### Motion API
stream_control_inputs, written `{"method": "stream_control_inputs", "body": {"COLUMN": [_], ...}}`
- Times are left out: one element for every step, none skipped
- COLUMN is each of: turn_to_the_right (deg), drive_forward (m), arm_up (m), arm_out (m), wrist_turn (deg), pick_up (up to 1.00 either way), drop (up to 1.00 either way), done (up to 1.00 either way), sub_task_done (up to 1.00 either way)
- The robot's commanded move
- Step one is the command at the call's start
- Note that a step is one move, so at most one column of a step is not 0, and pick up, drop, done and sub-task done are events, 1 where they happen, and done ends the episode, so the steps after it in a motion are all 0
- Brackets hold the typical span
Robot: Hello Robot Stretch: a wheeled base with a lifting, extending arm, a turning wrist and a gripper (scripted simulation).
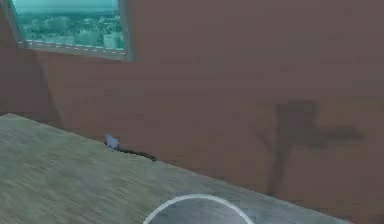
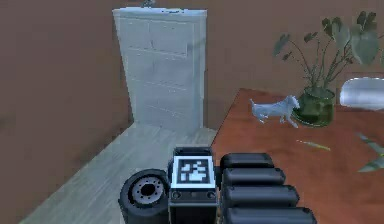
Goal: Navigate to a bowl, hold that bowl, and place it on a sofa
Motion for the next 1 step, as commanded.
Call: {"method": "stream_control_inputs", "body": {"turn_to_the_right": [-45.0], "drive_forward": [0.0], "arm_up": [0.0], "arm_out": [0.0], "wrist_turn": [0.0], "pick_up": [0.0], "drop": [0.0], "done": [0.0], "sub_task_done": [0.0]}}
